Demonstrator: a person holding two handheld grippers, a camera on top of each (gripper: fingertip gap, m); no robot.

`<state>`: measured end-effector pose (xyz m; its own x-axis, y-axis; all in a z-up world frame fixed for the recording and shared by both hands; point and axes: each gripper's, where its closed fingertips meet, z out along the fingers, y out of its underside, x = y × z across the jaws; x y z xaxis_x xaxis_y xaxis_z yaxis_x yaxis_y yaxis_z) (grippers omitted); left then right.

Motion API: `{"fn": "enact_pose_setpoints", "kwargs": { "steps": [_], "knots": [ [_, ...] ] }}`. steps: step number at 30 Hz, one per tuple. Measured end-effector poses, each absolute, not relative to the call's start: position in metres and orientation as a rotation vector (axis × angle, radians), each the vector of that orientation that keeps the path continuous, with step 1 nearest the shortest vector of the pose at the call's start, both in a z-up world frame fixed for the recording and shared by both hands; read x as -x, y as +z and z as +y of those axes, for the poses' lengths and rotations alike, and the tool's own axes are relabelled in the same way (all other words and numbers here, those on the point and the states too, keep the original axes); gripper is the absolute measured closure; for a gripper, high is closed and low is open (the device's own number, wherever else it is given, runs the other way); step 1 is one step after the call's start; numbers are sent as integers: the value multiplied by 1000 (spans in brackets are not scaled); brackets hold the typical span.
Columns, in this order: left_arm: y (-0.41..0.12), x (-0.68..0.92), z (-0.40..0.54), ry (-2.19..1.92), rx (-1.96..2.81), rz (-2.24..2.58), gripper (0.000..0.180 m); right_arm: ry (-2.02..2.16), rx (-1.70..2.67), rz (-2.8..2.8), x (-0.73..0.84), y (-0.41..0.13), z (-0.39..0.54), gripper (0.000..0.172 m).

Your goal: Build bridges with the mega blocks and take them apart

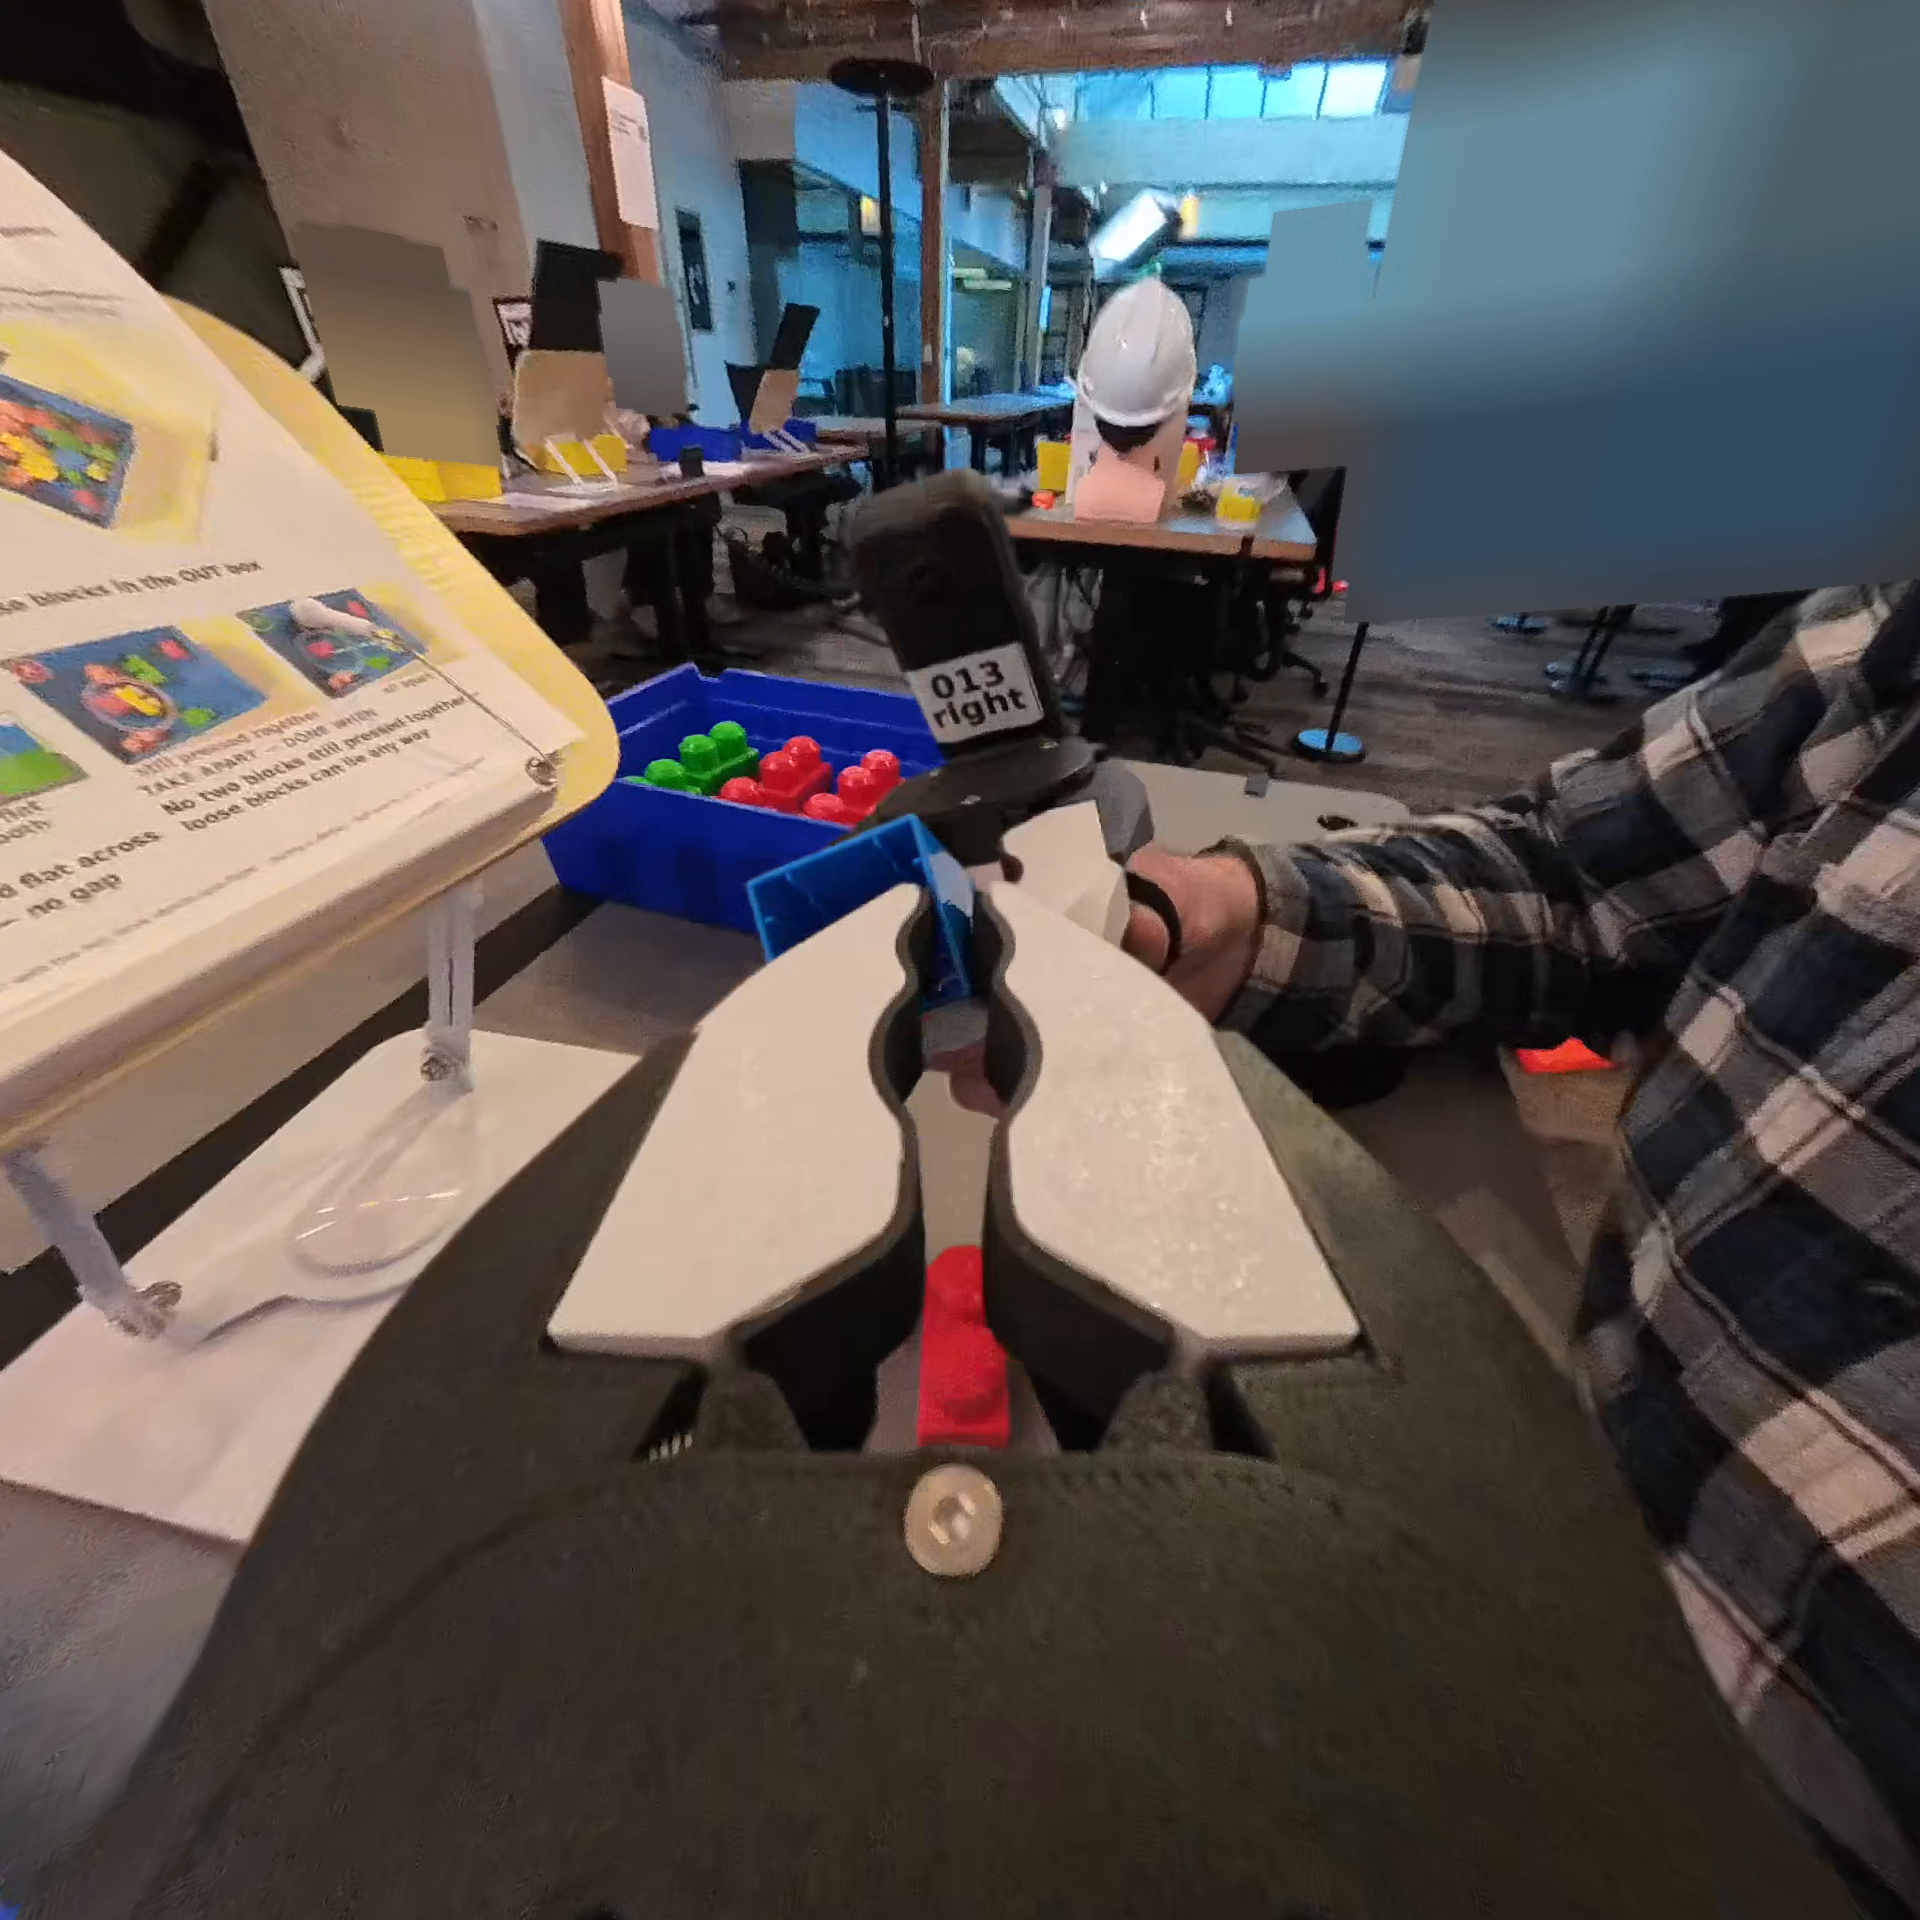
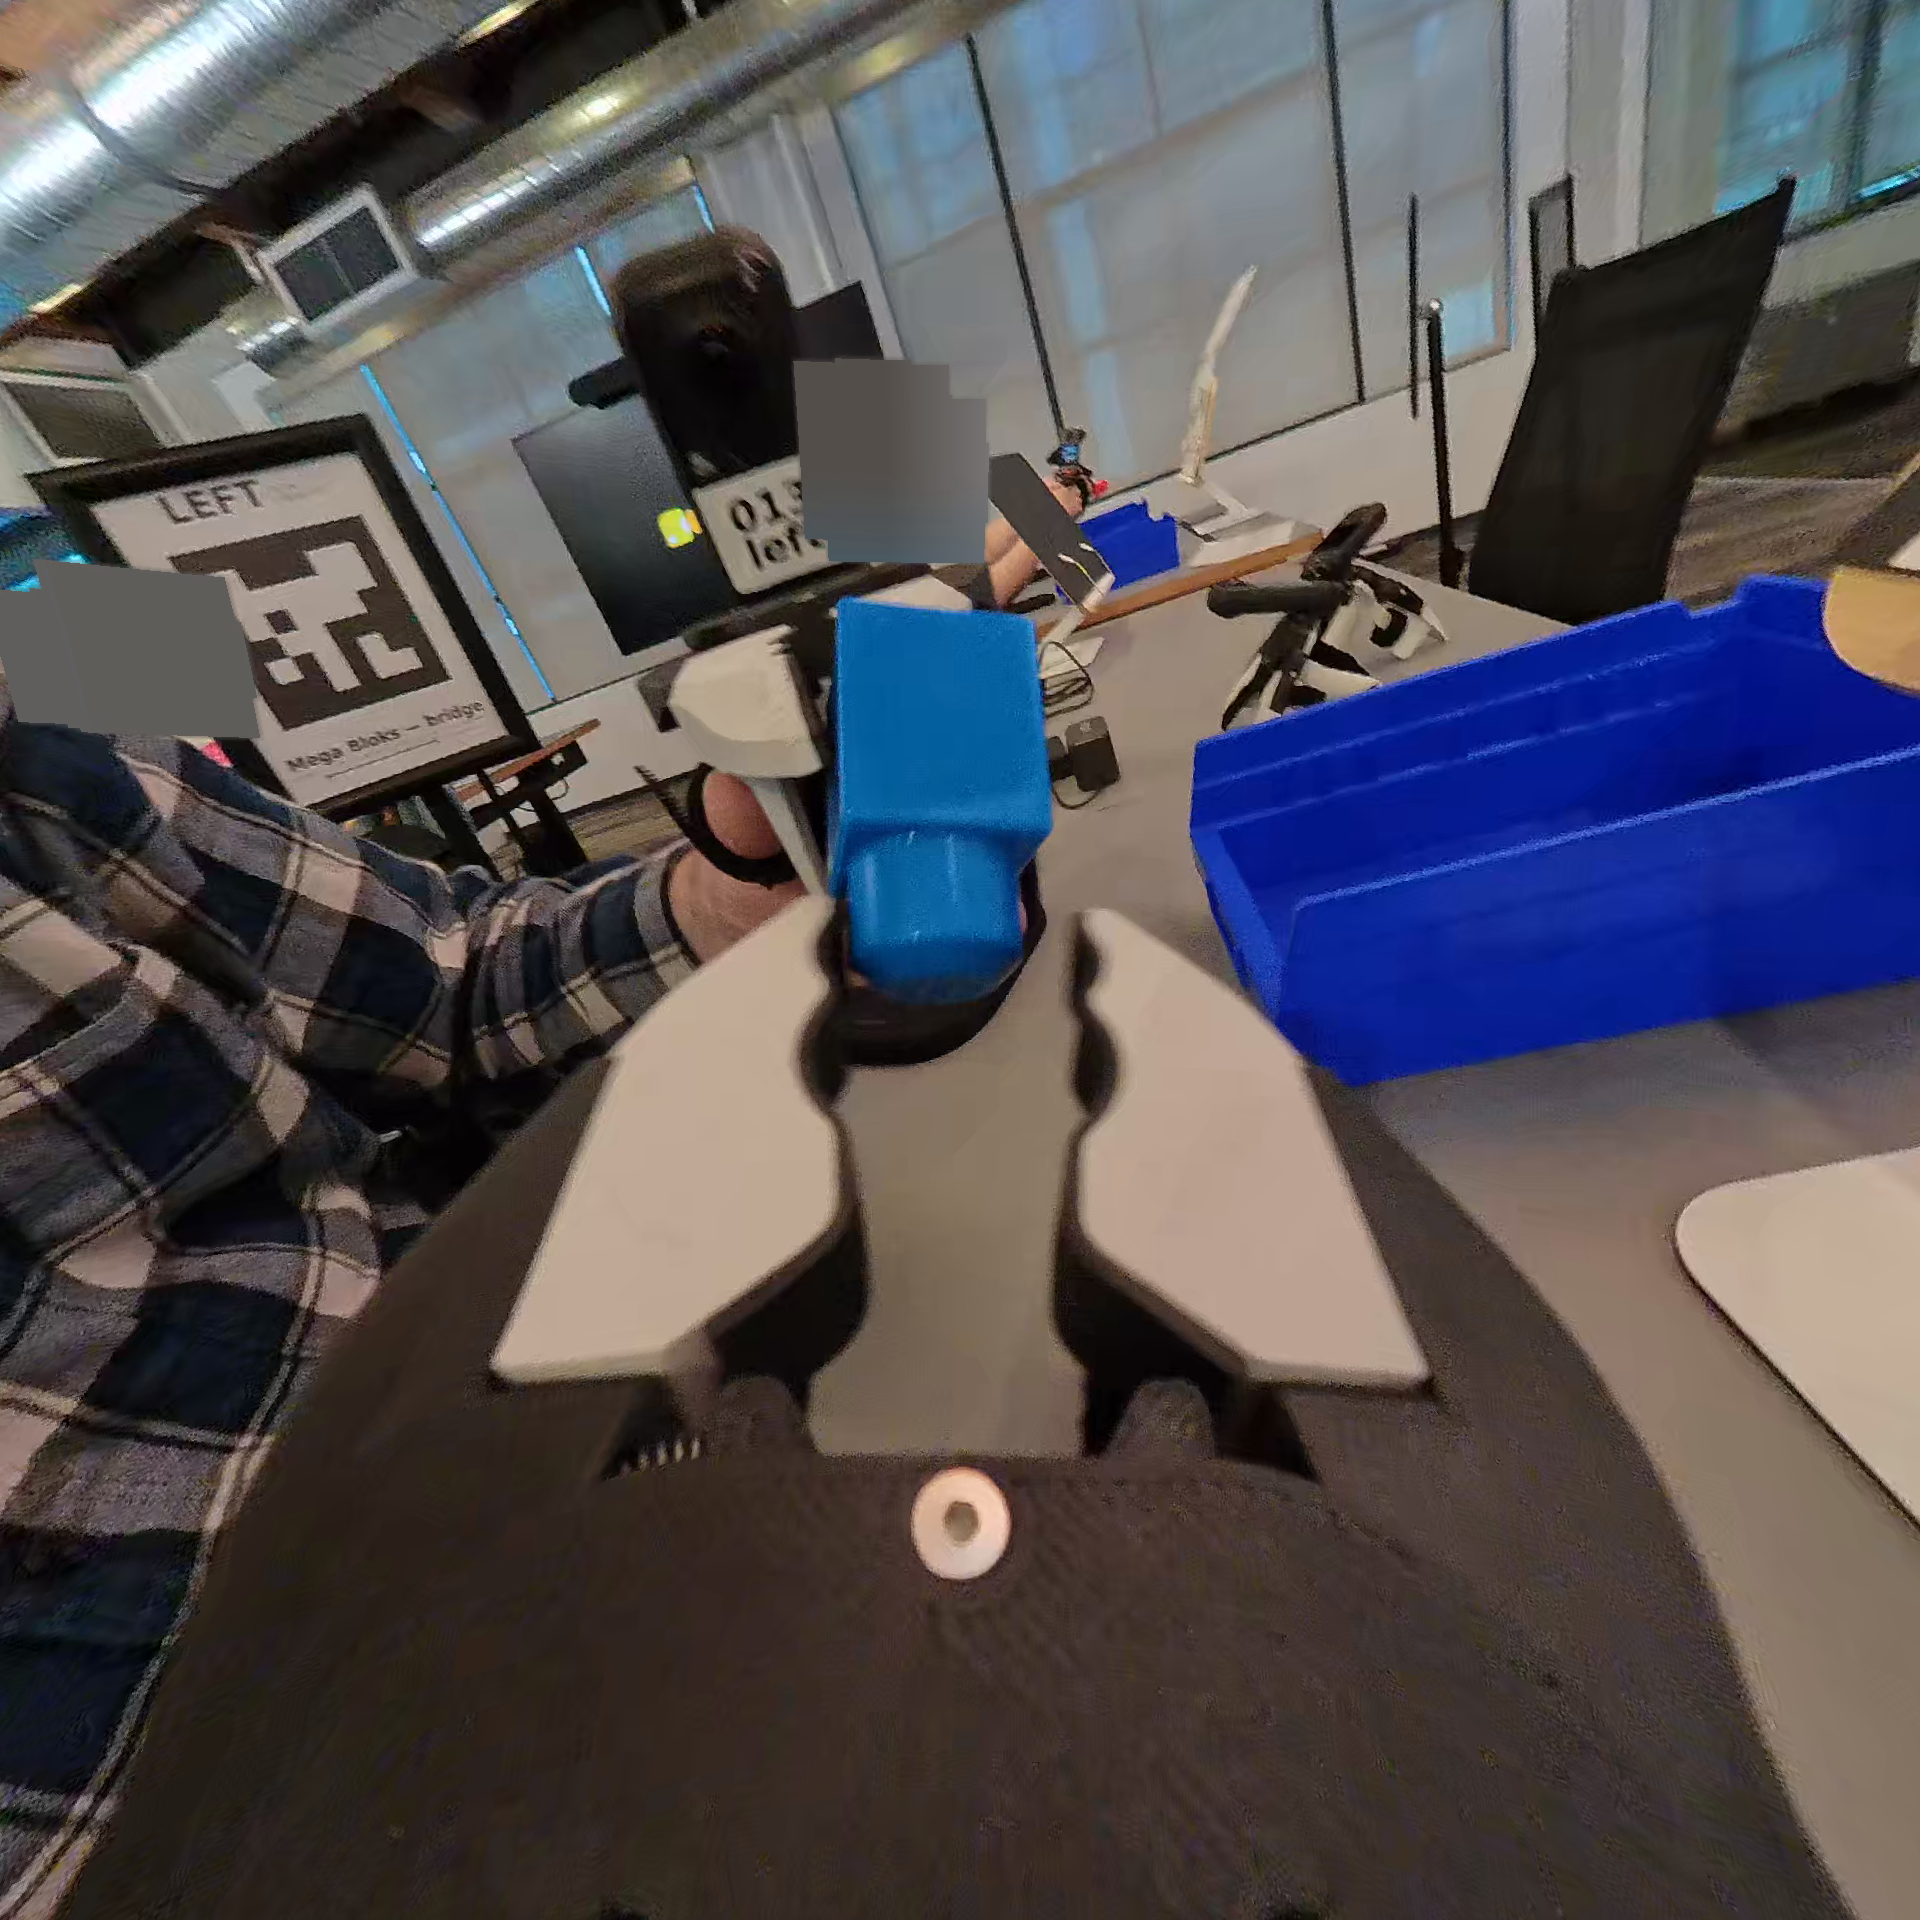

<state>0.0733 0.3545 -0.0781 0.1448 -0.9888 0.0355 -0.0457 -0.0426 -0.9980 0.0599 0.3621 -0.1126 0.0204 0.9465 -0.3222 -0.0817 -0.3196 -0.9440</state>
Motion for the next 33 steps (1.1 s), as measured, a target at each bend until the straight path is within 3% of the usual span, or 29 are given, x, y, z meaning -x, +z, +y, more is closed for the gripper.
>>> {"fn": "enact_pose_setpoints", "kwargs": {
  "steps": [1, 5, 7, 17, 26, 27, 29, 33],
  "knots": [
    [-75, -75, 356, -1126, 1318, 1074, 175, 1470, 1378, -966, -62, -109, 359, 141],
    [-75, -83, 355, -1196, 1296, 1049, 174, 1414, 1400, -1042, -75, -107, 360, 141],
    [-76, -86, 357, -1156, 1297, 1043, 165, 1314, 1456, -1134, -90, -110, 367, 142],
    [-115, -65, 372, -1048, 1470, 980, 160, 529, 1646, -2051, -116, -232, 414, 141],
    [-166, -56, 378, -964, 1635, 1013, 157, 452, 1701, -2306, -101, -289, 427, 141],
    [-169, -57, 378, -957, 1647, 1021, 157, 402, 1706, -2315, -102, -292, 430, 139],
    [-179, -59, 379, -933, 1691, 1047, 153, 357, 1733, -2265, -101, -287, 435, 119],
    [-195, -60, 386, -880, 1766, 1058, 149, 325, 1759, -2120, -116, -258, 440, 125]
  ]
}}
